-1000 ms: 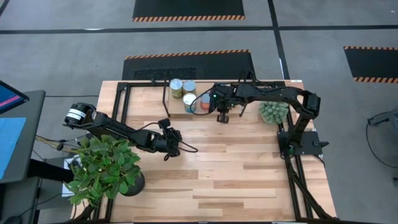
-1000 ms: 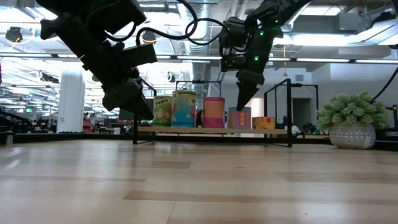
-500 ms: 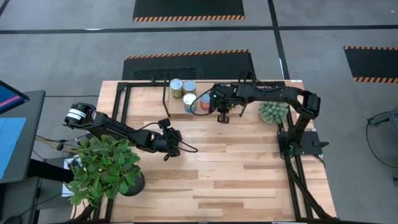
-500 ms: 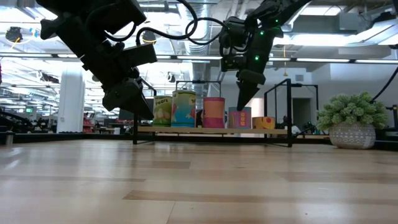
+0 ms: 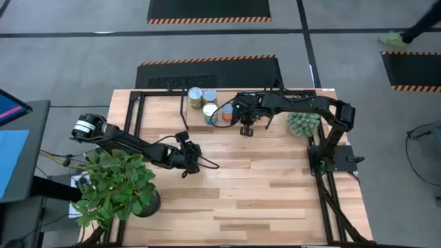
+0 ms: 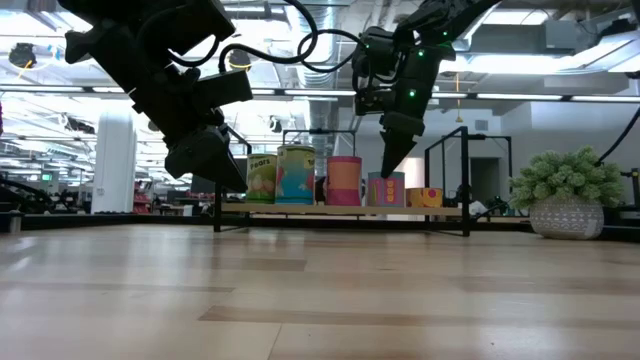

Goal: Pick and place cans onto a shelf
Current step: Put the canned mixed vegetables on the shelf, then adjust the canned oranges on the shelf

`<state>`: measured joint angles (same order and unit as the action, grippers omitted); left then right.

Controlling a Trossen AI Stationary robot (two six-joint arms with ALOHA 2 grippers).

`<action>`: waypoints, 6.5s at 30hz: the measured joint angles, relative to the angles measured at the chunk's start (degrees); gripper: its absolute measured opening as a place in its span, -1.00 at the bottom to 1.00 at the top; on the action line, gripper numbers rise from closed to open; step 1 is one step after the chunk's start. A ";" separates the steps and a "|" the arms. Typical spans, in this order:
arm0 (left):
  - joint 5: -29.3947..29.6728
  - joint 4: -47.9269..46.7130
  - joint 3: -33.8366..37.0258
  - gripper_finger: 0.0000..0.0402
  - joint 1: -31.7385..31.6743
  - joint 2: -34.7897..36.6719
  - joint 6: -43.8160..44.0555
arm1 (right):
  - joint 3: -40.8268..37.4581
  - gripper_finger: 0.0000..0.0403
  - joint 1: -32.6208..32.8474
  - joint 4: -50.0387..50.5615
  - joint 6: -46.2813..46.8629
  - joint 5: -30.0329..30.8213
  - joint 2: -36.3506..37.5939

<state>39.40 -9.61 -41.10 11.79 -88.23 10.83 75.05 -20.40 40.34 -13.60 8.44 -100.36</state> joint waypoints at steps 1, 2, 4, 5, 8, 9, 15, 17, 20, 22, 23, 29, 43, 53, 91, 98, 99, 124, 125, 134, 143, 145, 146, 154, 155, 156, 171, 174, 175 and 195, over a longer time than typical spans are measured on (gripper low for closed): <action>0.00 0.00 0.00 -0.53 0.00 0.00 0.00 | 0.00 -0.71 0.00 0.02 0.04 0.60 0.00; 0.00 0.00 0.00 -0.53 0.00 0.00 0.00 | -0.01 -0.71 0.02 0.11 0.01 1.37 0.00; 0.00 0.00 0.00 -0.53 0.00 0.00 0.02 | -0.05 -0.68 0.02 0.13 -0.25 2.19 0.00; 0.00 0.00 0.00 -0.53 0.00 0.00 0.02 | -0.04 -0.66 0.02 0.11 -0.34 2.19 0.00; 0.00 0.02 0.00 -0.53 0.00 0.00 0.02 | -0.06 -0.60 0.02 0.11 -0.38 2.23 -0.02; 0.00 0.02 0.00 -0.53 0.00 0.00 0.04 | -0.07 -0.57 0.01 0.11 -0.38 2.23 -0.02; 0.01 0.02 0.00 -0.53 0.00 0.00 0.07 | -0.06 -0.43 0.15 0.04 -0.38 2.36 -0.04; 0.00 0.02 0.00 -0.53 0.00 0.00 0.05 | 0.15 -0.40 0.15 0.37 -0.38 2.36 -0.07; 0.00 0.02 0.00 -0.53 0.00 0.00 0.04 | 1.81 -0.37 0.42 1.53 -0.38 2.37 -0.10; 0.00 0.02 0.00 -0.53 0.00 0.00 0.04 | 3.26 -0.36 0.58 2.39 -0.37 2.39 -0.09; 0.00 0.02 0.00 -0.53 0.00 0.00 0.04 | 4.10 -0.36 0.72 3.39 -0.36 2.39 -0.09; 0.00 0.02 0.00 -0.53 0.00 0.00 0.04 | 9.18 -0.37 1.54 13.22 1.80 2.39 -0.09; 0.00 0.01 0.00 -0.53 0.01 0.00 0.07 | 7.41 -0.41 2.53 27.22 6.87 2.03 -0.61; -0.02 0.02 0.00 -0.53 0.00 0.00 0.42 | 5.60 -0.42 0.80 24.84 3.27 2.11 -4.65; -0.17 0.02 0.00 -0.53 -0.24 0.00 0.46 | 5.66 -0.43 -4.97 23.18 1.54 5.20 -6.60; -0.17 0.02 0.00 -0.53 -0.24 0.00 0.46 | 5.66 -0.43 -6.84 19.99 1.07 6.19 -6.60; -0.17 0.02 0.00 -0.53 -0.24 0.00 0.48 | 5.66 -0.43 -7.09 20.04 1.06 6.74 -6.60; -0.20 0.02 0.00 -0.53 -0.26 0.00 0.57 | 5.66 -0.42 -10.56 13.48 -3.43 8.43 -6.58; -0.20 0.02 0.00 -0.53 -0.26 0.00 0.59 | 5.66 -0.42 -10.56 13.01 -3.44 8.42 -6.58; -0.20 0.01 0.00 -0.53 -0.26 0.00 0.59 | 5.66 -0.42 -10.55 10.94 -4.90 9.95 -6.58; -0.16 0.01 0.00 -0.53 -0.26 0.00 0.50 | 9.43 -0.42 -8.43 15.09 -4.90 12.71 -6.47; -0.14 0.00 0.00 -0.53 -0.26 0.00 0.48 | 11.56 -0.42 -7.42 16.45 -4.90 12.71 -6.47; -0.13 0.01 0.00 -0.53 -0.26 0.00 0.48 | 12.87 -0.42 -6.91 17.37 -4.90 12.70 -6.47; -0.10 -0.05 0.00 -0.53 -0.26 0.00 0.44 | 27.11 -0.42 -2.20 29.82 -4.27 15.30 -6.45; -0.09 -0.07 0.00 -0.53 -0.26 0.00 0.44 | 29.27 -0.42 -1.52 31.51 -3.99 16.20 -6.45; -0.09 -0.07 0.00 -0.53 -0.26 0.00 0.44 | 31.48 -0.42 -0.79 33.33 -3.48 16.99 -6.45; -0.04 -0.08 0.00 -0.53 -0.24 0.00 0.40 | 50.32 -0.42 15.08 49.78 18.50 9.33 -4.73; -0.12 -0.42 0.00 -0.53 -0.24 0.00 0.39 | 50.40 -0.42 19.56 49.73 19.37 3.46 -4.44; -0.20 -0.46 0.00 -0.53 -0.24 0.00 0.39 | 50.25 -0.42 21.33 49.64 20.10 2.21 -4.44; -1.60 -0.39 0.00 -0.53 -0.24 0.00 0.44 | 50.42 -0.42 54.92 48.82 29.20 6.68 -5.50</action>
<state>37.80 -10.00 -41.10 11.55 -88.23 11.27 125.46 34.51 89.15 15.60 15.12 -105.86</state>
